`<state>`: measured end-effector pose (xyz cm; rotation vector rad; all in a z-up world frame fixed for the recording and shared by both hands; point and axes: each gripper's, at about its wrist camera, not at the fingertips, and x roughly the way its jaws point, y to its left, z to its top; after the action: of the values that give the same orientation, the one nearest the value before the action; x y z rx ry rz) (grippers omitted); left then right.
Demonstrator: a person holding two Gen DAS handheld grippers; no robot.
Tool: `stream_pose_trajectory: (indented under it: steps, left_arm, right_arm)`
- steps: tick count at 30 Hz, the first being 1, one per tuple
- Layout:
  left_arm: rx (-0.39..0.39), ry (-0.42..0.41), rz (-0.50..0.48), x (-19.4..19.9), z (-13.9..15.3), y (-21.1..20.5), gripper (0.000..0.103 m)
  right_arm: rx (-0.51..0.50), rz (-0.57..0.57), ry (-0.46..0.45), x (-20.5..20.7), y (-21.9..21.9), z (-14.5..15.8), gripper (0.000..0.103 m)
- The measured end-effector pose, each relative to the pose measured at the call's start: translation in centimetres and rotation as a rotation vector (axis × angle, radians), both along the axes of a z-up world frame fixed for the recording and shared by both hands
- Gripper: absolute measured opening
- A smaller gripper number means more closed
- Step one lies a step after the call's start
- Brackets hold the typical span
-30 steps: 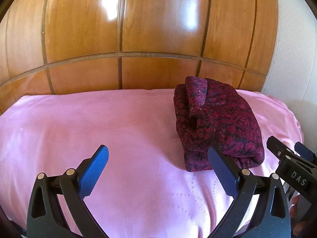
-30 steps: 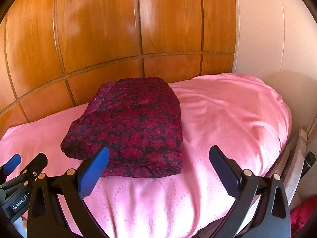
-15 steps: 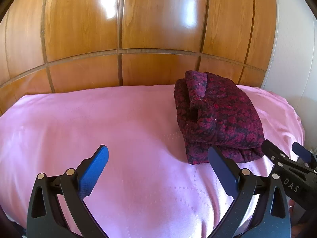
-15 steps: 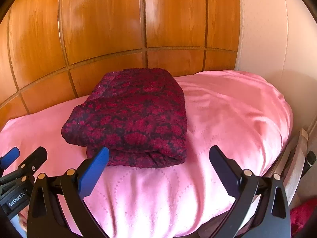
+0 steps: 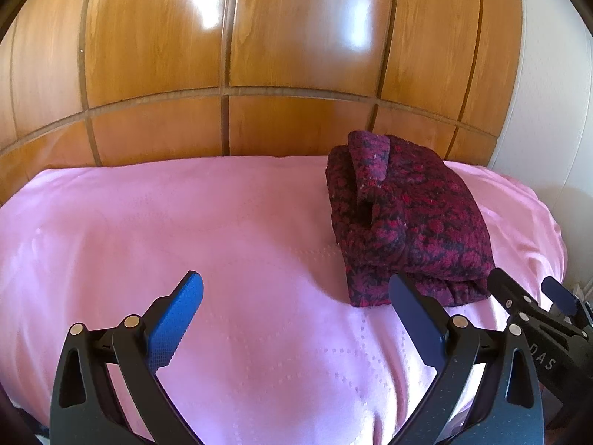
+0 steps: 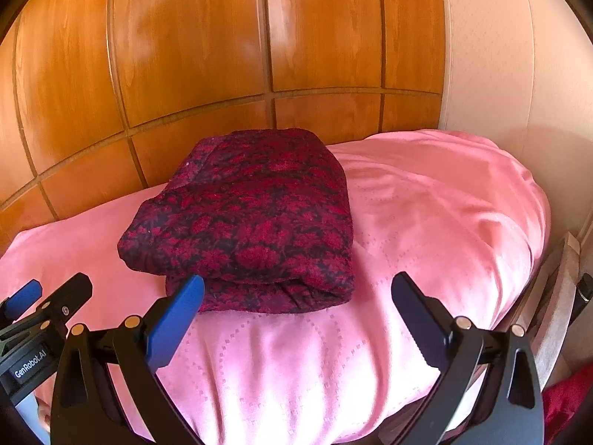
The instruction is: Fold small clothes
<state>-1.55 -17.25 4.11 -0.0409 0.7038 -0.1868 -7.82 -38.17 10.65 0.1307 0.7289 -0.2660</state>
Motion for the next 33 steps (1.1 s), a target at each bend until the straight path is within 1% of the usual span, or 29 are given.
stream_pose_trajectory:
  steps: [5, 10, 20, 33]
  left_arm:
    - [0.014, 0.009, 0.001, -0.3, -0.7, -0.3, 0.099]
    - [0.015, 0.014, 0.006, -0.3, -1.0, -0.1, 0.099]
    - [0.013, -0.009, 0.005, -0.1, -0.2, 0.4, 0.099]
    - [0.025, -0.022, -0.001, -0.4, 0.2, 0.5, 0.099]
  right_arm:
    - [-0.002, 0.012, 0.011, 0.1, 0.2, -0.4, 0.101]
    - [-0.025, 0.022, 0.016, 0.3, 1.0, -0.5, 0.101]
    - [-0.028, 0.024, -0.001, 0.9, 1.0, -0.1, 0.101]
    - [-0.024, 0.023, 0.005, 0.6, 1.2, -0.4, 0.101]
